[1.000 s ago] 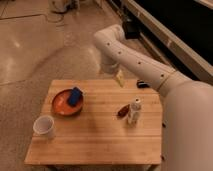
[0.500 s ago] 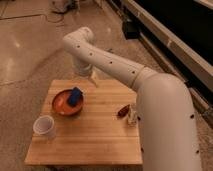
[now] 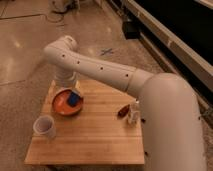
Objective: Move the arm in a circular motion
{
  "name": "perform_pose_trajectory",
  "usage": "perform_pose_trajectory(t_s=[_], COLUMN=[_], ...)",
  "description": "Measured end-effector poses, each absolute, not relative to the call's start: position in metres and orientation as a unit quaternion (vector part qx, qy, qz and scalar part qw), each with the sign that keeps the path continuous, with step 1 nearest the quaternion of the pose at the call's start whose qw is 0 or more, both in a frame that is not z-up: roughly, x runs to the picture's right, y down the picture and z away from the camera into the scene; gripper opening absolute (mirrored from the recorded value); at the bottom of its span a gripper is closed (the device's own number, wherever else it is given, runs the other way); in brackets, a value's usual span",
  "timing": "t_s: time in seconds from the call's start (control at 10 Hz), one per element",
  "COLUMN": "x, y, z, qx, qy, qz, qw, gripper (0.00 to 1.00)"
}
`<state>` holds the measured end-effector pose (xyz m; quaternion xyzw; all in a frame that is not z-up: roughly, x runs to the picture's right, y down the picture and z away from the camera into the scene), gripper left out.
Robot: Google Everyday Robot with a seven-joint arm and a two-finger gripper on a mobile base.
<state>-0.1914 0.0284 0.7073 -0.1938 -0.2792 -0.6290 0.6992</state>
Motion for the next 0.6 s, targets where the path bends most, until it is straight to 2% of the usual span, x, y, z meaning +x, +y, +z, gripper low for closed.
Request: perform_pose_trajectory(t_s=[0.6], x=[-0.127], y=[0.098], z=[0.662], qx=[-0.198], qy=[-0.303], qz=[-0.584], qw=[0.726], gripper=[0.8])
